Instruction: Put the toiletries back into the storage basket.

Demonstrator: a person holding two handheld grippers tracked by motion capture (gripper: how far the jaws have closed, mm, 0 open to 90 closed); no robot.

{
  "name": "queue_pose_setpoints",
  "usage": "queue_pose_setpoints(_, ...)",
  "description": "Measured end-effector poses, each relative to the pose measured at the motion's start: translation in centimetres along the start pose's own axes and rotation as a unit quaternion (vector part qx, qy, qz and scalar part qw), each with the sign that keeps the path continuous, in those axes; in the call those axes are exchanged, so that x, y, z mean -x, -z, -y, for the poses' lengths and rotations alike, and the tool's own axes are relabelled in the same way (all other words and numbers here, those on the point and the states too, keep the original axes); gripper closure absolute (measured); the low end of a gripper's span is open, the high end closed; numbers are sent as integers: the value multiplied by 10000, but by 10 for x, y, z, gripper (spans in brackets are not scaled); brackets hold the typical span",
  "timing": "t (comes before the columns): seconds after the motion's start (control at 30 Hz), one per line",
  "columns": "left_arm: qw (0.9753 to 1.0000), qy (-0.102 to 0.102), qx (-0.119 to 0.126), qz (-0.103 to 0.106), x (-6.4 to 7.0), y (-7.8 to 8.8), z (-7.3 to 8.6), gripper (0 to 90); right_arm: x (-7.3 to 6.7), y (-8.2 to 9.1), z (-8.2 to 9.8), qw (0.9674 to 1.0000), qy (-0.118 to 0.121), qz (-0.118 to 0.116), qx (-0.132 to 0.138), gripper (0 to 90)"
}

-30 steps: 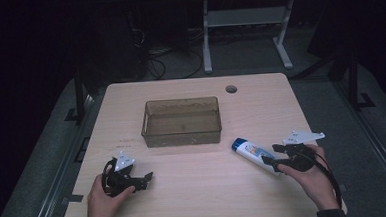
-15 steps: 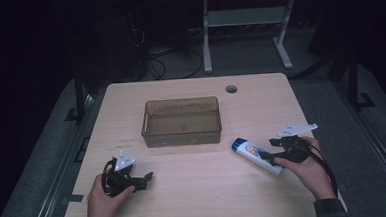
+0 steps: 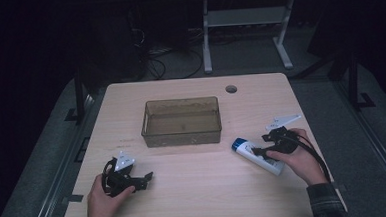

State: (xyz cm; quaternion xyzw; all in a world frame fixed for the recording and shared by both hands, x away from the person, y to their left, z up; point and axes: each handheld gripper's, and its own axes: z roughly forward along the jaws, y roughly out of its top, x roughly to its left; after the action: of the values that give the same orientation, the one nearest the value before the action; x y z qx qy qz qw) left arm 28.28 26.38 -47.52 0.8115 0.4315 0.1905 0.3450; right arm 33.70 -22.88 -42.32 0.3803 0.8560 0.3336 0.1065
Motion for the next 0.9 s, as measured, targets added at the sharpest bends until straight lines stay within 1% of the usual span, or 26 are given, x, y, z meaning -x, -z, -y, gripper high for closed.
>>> queue_pose_setpoints(0.27,10000,-3,-5,2,0,0,0,126,1,-9,-11,9996,116,-163,-201,314)
queue_pose_setpoints(0.47,10000,-5,-4,3,0,0,0,126,0,-17,-19,9984,247,-248,-453,303)
queue_pose_setpoints(0.57,10000,-6,-5,3,0,0,0,126,0,-21,-22,9979,244,-292,-523,302)
queue_pose_setpoints(0.63,10000,-3,-4,2,0,0,0,126,0,-26,-23,9970,300,-300,-654,296)
queue_pose_setpoints(0.7,10000,-5,-6,3,0,0,0,126,-1,-30,-24,9964,329,-299,-727,294)
queue_pose_setpoints(0.77,10000,-5,-4,4,0,0,0,126,-1,-31,-25,9962,344,-304,-744,294)
queue_pose_setpoints(0.8,10000,-5,-4,3,0,0,0,126,-2,-35,-26,9957,350,-287,-806,295)
queue_pose_setpoints(0.9,10000,-5,-5,4,0,0,0,126,-2,-39,-27,9951,378,-279,-869,293)
